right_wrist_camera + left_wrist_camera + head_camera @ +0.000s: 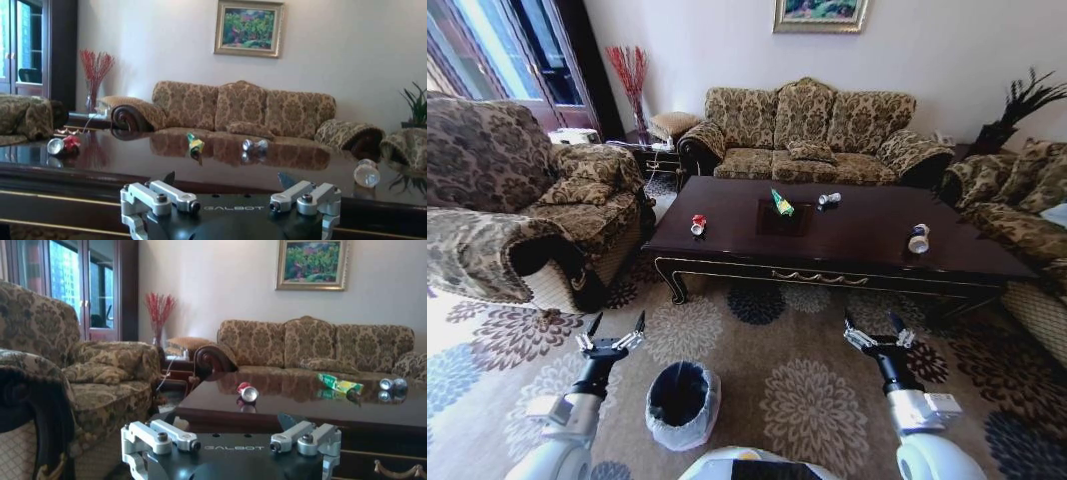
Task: Move to the front of the table and place the trash on the table into the trash bin.
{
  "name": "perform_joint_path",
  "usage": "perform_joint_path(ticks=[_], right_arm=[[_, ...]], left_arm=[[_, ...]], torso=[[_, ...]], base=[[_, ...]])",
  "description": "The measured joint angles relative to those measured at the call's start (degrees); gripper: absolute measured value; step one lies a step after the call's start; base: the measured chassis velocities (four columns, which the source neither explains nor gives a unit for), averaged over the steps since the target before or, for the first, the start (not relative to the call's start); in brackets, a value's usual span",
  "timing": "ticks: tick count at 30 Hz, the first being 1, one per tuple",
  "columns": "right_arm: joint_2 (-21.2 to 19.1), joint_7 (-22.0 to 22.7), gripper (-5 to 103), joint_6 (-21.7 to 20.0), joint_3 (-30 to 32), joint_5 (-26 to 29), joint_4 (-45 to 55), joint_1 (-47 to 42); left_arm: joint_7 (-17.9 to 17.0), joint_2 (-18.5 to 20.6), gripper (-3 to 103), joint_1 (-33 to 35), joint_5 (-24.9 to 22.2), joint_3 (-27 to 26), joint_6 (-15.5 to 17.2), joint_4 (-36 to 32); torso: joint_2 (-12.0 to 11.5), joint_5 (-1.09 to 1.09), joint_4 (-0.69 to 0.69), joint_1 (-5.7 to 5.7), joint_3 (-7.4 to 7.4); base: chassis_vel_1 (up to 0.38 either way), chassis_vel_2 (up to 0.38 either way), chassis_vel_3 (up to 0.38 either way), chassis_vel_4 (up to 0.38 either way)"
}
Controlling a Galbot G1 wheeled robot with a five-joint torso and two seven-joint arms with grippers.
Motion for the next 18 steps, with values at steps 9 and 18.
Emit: perform_joint_path(ticks=[9, 18], right_arm=[[-0.1, -0.1, 100, 1.5, 0.5, -0.4, -1.1, -0.3], [-0.1, 0.0, 100, 3.1, 1.4, -0.4, -0.8, -1.8]], left_arm=[[0.0, 0.3, 100, -0.7, 0.2, 0.2, 0.9, -0.4], [0.0, -0.1, 100, 0.0, 0.6, 0.3, 0.9, -1.5]], torso=[[-2.0, 0.00, 0.00, -0.78, -1.17], [-4.0, 0.00, 0.00, -1.58, -2.39]], base=[[0.015, -0.023, -0.026, 0.021], [0.149, -0.147, -0.157, 0.167]])
